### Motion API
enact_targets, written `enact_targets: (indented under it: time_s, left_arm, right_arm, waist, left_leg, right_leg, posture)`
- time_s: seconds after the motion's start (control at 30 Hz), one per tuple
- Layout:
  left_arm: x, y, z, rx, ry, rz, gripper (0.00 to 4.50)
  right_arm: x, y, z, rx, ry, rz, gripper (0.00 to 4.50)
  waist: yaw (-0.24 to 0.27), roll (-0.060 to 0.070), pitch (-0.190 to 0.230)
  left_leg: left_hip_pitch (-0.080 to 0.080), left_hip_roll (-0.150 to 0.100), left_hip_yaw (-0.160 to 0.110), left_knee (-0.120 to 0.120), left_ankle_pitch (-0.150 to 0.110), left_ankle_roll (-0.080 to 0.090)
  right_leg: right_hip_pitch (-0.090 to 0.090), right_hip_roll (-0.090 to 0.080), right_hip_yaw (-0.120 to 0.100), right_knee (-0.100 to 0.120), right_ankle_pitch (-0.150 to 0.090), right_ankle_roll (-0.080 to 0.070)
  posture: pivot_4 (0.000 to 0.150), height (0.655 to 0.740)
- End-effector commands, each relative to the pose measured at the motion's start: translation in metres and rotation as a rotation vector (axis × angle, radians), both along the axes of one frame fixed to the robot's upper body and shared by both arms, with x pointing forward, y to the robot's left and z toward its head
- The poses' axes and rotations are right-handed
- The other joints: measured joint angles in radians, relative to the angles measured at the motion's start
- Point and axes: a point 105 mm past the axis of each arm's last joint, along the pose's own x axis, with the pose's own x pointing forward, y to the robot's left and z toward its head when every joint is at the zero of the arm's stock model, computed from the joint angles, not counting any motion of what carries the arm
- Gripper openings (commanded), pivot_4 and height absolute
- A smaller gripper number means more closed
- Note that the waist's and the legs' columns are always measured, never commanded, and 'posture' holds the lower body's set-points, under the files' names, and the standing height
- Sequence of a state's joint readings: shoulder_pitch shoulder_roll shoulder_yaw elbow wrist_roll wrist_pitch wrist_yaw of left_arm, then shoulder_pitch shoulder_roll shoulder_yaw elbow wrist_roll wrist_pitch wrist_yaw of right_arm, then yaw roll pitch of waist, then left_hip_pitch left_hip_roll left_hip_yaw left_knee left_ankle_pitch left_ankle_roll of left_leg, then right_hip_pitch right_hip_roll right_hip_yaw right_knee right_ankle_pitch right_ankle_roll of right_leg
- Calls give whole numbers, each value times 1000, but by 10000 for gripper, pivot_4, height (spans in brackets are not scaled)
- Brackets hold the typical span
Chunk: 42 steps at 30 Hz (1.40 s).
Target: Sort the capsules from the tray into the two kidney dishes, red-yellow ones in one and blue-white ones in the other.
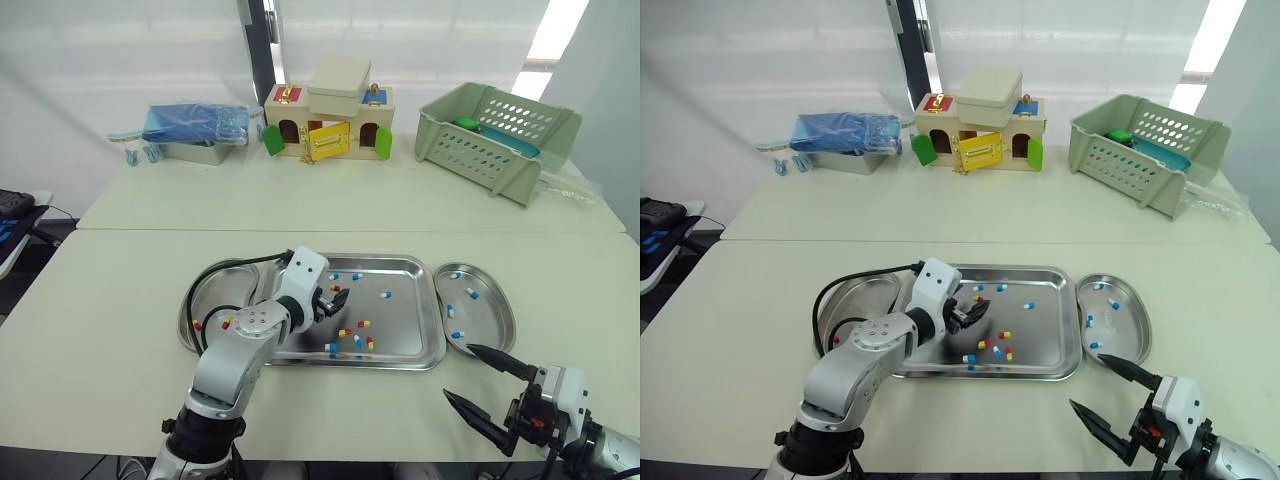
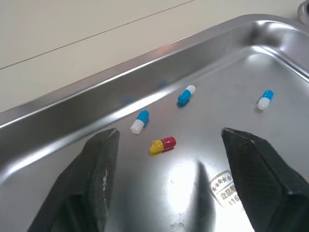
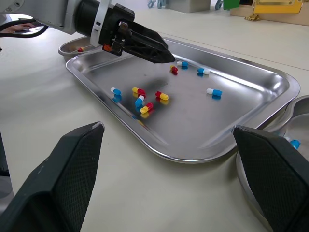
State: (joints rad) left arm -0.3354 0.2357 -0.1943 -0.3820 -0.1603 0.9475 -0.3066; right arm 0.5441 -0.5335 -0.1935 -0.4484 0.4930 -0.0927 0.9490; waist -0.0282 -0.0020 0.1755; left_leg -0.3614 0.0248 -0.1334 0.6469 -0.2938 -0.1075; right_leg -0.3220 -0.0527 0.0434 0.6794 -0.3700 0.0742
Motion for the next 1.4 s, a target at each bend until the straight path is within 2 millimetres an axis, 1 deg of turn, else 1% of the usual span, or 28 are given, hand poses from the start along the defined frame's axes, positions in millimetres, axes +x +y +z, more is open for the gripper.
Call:
enact_targets:
  time_s: [0.03,0.4,0.83,0.93,1.07,1.4]
  left_arm:
    - [2,-3,3,-4,1,-4,34523]
    - [3,-17,-11,-16,129,4,34523]
    - [8,-19,-17,-1,154,15,34523]
    - [8,-18,-20,2,158,18,29074]
    - [7,-18,-21,13,164,15,16782]
    - [5,-13,-27,30,178,19,16782]
  right_arm:
    - [-2,1,9,-4,-28,6,45000]
    - [0,1,10,-9,-29,6,45000]
    - [2,2,9,-6,-33,-1,45000]
    - [1,2,9,-6,-32,-2,45000]
    - [1,3,8,-6,-31,-5,45000]
    - [0,2,8,-6,-31,-9,45000]
  waist:
    - [0,0,0]
    - [0,0,0]
    - [0,0,0]
    - [0,0,0]
    - [0,0,0]
    - [0,0,0]
  left_leg:
    - [0,0,0,0,0,0]
    - [0,0,0,0,0,0]
    - [1,0,0,0,0,0]
    - [1,0,0,0,0,0]
    - [0,0,0,0,0,0]
    - [1,0,0,0,0,0]
  right_leg:
    - [0,0,0,0,0,0]
    - [0,0,0,0,0,0]
    - [0,0,0,0,0,0]
    - [0,0,0,0,0,0]
    - [0,0,0,0,0,0]
    - [1,0,0,0,0,0]
  posture:
    - [1500,7400]
    - [1500,7400]
    - [1500,7400]
    - [1500,7400]
    - [1500,7400]
    - [1500,7400]
